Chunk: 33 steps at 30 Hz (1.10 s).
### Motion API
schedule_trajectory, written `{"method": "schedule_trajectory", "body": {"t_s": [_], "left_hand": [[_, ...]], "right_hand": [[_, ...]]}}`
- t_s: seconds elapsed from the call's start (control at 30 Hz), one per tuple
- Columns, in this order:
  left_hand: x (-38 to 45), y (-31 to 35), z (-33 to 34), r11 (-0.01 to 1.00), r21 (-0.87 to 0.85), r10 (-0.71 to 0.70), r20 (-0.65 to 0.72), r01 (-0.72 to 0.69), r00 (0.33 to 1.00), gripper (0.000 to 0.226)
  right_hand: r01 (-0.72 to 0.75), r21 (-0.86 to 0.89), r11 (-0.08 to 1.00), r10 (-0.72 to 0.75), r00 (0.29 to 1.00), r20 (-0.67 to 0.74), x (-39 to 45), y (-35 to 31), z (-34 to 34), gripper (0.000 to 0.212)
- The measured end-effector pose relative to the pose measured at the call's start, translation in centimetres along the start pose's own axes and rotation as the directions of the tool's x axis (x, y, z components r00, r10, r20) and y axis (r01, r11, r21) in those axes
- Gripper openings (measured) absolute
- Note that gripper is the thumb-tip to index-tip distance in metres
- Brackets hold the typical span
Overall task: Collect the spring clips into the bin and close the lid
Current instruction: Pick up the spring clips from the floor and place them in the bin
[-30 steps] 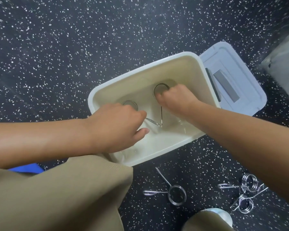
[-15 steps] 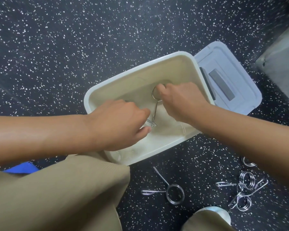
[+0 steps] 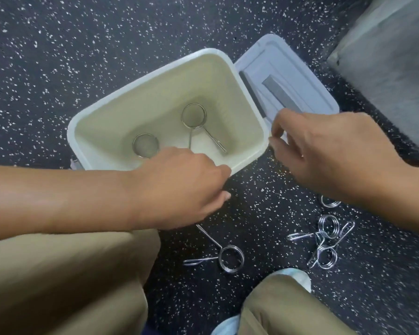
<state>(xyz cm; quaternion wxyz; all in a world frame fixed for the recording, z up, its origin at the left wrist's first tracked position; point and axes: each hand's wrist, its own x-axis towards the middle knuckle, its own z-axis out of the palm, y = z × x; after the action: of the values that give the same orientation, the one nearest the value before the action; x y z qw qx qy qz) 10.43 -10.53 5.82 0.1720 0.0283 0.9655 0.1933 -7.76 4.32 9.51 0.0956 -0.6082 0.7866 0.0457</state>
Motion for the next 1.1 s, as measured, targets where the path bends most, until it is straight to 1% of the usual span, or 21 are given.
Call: {"method": "schedule_trajectory", "body": {"t_s": [0.13, 0.23, 0.37, 0.47, 0.5, 0.6, 0.63, 0.7, 0.73, 0.83, 0.9, 0.97, 1.0, 1.1], "left_hand": [[0.9, 3.1, 1.0, 0.988, -0.016, 0.153, 0.047, -0.153, 0.987, 0.033], [1.6, 4.8, 2.4, 0.967, -0.023, 0.254, 0.100, -0.253, 0.962, 0.032], [2.6, 6.1, 5.1, 0.934, 0.012, 0.345, 0.225, -0.356, 0.911, 0.030], [3.4, 6.7, 7.4, 0.915, 0.046, 0.362, 0.347, -0.401, 0.865, 0.014], [3.6, 6.7, 8.1, 0.912, 0.062, 0.353, 0.382, -0.405, 0.854, 0.011], [4.1, 7.2, 10.1, 0.899, 0.110, 0.325, 0.478, -0.423, 0.816, 0.042], [4.2, 7.3, 10.6, 0.893, 0.120, 0.322, 0.502, -0.434, 0.802, 0.045], [4.1, 7.6, 11.6, 0.876, 0.138, 0.322, 0.546, -0.462, 0.774, 0.044], [4.1, 7.5, 12.1, 0.866, 0.147, 0.322, 0.567, -0.478, 0.758, 0.043], [4.1, 7.1, 13.3, 0.848, 0.172, 0.322, 0.585, -0.501, 0.745, 0.044], [4.1, 6.9, 13.8, 0.844, 0.178, 0.334, 0.564, -0.506, 0.756, 0.047], [4.1, 7.1, 14.2, 0.840, 0.177, 0.367, 0.511, -0.513, 0.777, 0.049], [4.1, 7.2, 14.4, 0.829, 0.173, 0.395, 0.492, -0.531, 0.776, 0.050], [4.4, 7.5, 15.2, 0.783, 0.150, 0.473, 0.486, -0.604, 0.734, 0.053]], "right_hand": [[-0.157, 0.114, 0.981, 0.162, 0.986, -0.035, -4.6, 1.5, 0.7, 0.016], [-0.294, 0.166, 0.941, 0.299, 0.954, -0.006, -8.0, 3.0, 2.5, 0.016], [-0.473, 0.223, 0.853, 0.471, 0.880, 0.064, -11.7, 4.7, 6.1, 0.016], [-0.574, 0.215, 0.790, 0.557, 0.819, 0.138, -14.1, 5.5, 8.8, 0.018], [-0.597, 0.193, 0.779, 0.574, 0.802, 0.165, -14.8, 5.7, 9.7, 0.018], [-0.651, 0.101, 0.753, 0.604, 0.743, 0.288, -16.7, 6.4, 11.9, 0.018], [-0.666, 0.075, 0.743, 0.605, 0.715, 0.351, -17.1, 6.5, 12.7, 0.017], [-0.701, 0.045, 0.712, 0.606, 0.646, 0.464, -18.1, 6.5, 13.8, 0.015], [-0.709, 0.033, 0.704, 0.605, 0.623, 0.496, -18.6, 6.5, 14.3, 0.016], [-0.717, -0.004, 0.697, 0.604, 0.584, 0.542, -20.0, 6.1, 15.8, 0.023], [-0.715, -0.001, 0.699, 0.599, 0.585, 0.546, -20.6, 6.0, 16.6, 0.026], [-0.694, -0.001, 0.720, 0.590, 0.611, 0.528, -21.1, 6.0, 17.1, 0.025], [-0.688, -0.003, 0.725, 0.590, 0.620, 0.518, -21.2, 6.1, 17.3, 0.025], [-0.684, 0.012, 0.729, 0.593, 0.641, 0.488, -21.3, 6.1, 17.7, 0.024]]}}
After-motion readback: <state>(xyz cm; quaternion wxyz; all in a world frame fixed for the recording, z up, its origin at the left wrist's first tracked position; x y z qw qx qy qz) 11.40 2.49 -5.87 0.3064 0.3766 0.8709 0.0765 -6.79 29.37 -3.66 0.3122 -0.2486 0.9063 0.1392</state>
